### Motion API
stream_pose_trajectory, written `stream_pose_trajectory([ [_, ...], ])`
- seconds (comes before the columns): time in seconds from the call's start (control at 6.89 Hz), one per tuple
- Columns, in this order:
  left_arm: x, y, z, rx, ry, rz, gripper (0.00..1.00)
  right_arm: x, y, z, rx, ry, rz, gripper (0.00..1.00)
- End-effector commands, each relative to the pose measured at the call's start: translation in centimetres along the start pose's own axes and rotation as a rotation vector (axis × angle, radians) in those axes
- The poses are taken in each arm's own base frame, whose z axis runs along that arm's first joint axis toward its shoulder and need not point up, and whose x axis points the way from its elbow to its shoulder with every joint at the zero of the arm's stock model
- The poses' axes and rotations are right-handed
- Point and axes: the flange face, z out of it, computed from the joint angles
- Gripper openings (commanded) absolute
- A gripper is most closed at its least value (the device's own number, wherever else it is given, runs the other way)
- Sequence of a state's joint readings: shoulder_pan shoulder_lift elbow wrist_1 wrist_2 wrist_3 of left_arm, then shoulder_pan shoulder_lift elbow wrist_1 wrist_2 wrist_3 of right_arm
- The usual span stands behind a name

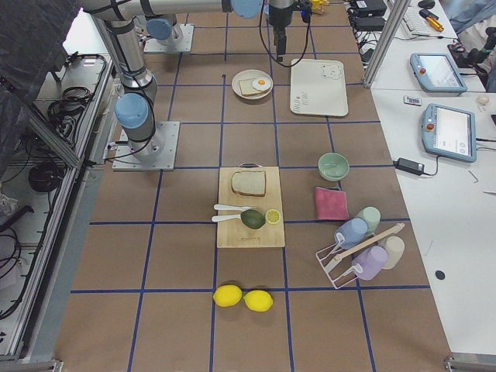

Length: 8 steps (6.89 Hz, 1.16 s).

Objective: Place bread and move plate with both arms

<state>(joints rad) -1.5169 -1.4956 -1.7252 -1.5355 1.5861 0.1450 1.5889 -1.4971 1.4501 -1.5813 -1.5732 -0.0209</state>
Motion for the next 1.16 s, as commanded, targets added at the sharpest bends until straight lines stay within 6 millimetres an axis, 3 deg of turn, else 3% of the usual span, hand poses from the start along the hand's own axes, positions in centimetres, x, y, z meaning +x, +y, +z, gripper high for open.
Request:
stream_pose_trajectory([
  [0.0, -0.2, -0.1, -0.1, 0.002, 0.009, -0.014, 1.00, 0.0, -0.3, 1.0, -0.022, 0.002, 0.002, 1.00],
  [0.15, -0.4, -0.2, 0.3, -0.007, 0.001, -0.022, 1.00, 0.8, -0.4, 1.8, -0.039, 0.005, 0.007, 1.00],
  [0.29, -0.5, -0.6, 0.8, -0.017, 0.001, -0.022, 1.00, 3.5, -0.2, 3.8, -0.085, 0.025, 0.048, 1.00],
  [0.73, -1.3, -1.0, 1.7, -0.045, -0.038, -0.031, 1.00, 16.8, 1.9, 12.4, -0.203, 0.015, 0.052, 1.00],
  [0.87, -1.3, -1.1, 1.1, -0.038, -0.040, -0.036, 1.00, 20.4, 2.4, 14.9, -0.117, 0.086, 0.034, 1.00],
  [1.02, -1.3, -1.1, 1.1, -0.039, -0.022, -0.047, 1.00, 21.9, 3.9, 19.1, -0.108, 0.150, 0.004, 1.00],
])
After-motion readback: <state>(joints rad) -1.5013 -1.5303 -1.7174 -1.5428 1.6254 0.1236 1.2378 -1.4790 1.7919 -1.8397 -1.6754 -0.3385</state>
